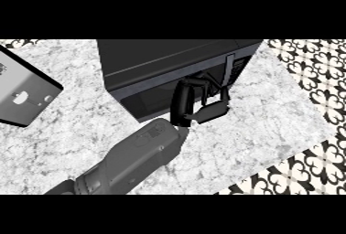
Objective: Pick up the milk, place it into the microwave and close the microwave
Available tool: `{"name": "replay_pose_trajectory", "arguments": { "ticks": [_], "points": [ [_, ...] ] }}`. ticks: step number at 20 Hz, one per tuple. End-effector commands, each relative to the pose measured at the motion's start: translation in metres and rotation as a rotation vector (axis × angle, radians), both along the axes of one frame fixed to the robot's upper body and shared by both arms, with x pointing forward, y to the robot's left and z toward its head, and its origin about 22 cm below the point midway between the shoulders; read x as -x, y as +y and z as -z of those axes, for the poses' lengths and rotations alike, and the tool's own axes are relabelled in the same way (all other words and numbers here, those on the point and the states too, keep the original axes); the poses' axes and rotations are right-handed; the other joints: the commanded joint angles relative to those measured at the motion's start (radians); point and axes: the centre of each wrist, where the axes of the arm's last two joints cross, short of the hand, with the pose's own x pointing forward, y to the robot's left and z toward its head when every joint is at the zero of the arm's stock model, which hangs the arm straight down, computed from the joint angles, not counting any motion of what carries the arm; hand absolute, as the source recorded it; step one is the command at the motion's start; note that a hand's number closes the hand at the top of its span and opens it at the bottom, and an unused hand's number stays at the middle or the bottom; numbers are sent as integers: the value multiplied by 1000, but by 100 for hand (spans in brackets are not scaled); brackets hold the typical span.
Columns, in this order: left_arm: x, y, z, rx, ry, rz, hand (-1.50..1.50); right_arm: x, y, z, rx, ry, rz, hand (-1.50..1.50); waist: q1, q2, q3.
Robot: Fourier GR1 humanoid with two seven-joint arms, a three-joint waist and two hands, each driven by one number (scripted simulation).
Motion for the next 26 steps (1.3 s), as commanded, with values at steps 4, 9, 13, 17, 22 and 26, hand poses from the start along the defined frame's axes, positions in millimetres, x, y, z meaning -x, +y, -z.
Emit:
{"name": "replay_pose_trajectory", "arguments": {
  "ticks": [4, 9, 13, 17, 22, 26],
  "points": [
    [-19, 3, -3, -74, -4, 2, 150, -1, -1, -5, 7, 0, -48, -150, -4, 12, 3],
    [-21, 10, 12, -148, 44, -66, 150, -1, 2, -8, -15, -13, -98, -150, -9, 8, 4],
    [-22, 13, 17, -162, 103, -119, 150, -1, 4, -11, -16, -8, -123, -150, 14, 1, 2],
    [-21, 19, 27, -172, 157, -162, 150, 2, -3, -14, -8, -8, -120, -150, 33, -6, 1],
    [-18, 24, 35, -159, 217, -213, 150, 7, -10, -19, -15, -16, -98, -150, 66, -13, -1],
    [-15, 26, 42, -145, 231, -199, -150, 12, -14, -18, -16, 2, -85, -150, 73, -13, -2]
  ]
}}
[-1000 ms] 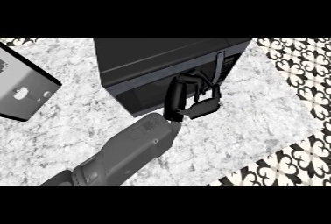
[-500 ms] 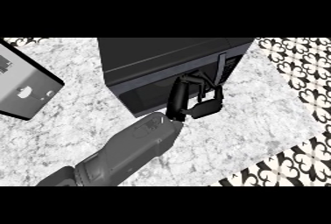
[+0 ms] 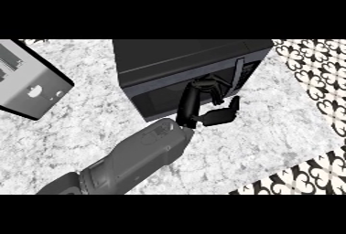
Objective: Pick up the milk, place it into the microwave and close the microwave
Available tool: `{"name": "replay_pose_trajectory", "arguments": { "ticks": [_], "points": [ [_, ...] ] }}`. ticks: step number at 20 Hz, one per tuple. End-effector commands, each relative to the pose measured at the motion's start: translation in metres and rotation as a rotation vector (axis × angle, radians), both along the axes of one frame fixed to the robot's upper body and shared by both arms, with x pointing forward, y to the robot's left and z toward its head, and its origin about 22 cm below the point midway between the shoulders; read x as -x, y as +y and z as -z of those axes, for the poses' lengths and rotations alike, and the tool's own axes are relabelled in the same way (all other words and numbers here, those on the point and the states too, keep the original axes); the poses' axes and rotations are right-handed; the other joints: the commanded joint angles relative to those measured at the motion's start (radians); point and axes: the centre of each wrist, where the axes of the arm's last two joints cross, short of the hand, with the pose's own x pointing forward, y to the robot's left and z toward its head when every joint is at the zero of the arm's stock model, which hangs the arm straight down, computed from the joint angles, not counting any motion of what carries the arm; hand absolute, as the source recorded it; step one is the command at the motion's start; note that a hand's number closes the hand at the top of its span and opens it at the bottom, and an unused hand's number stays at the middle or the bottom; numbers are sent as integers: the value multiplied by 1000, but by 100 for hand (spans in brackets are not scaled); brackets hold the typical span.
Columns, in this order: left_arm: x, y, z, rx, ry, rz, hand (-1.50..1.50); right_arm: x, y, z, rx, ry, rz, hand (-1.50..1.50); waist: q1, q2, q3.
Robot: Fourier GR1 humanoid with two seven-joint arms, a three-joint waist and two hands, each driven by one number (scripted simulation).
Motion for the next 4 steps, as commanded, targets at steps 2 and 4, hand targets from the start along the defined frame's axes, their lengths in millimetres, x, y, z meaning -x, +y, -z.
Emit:
{"name": "replay_pose_trajectory", "arguments": {
  "ticks": [2, 4],
  "points": [
    [-17, 35, 36, -43, 163, -238, -150, 4, -3, -4, 4, -1, 10, -150, 33, 11, -2],
    [-16, 37, 39, -37, 169, -243, -150, 9, -4, 0, 1, 25, 20, -150, 32, 2, -3]
  ]
}}
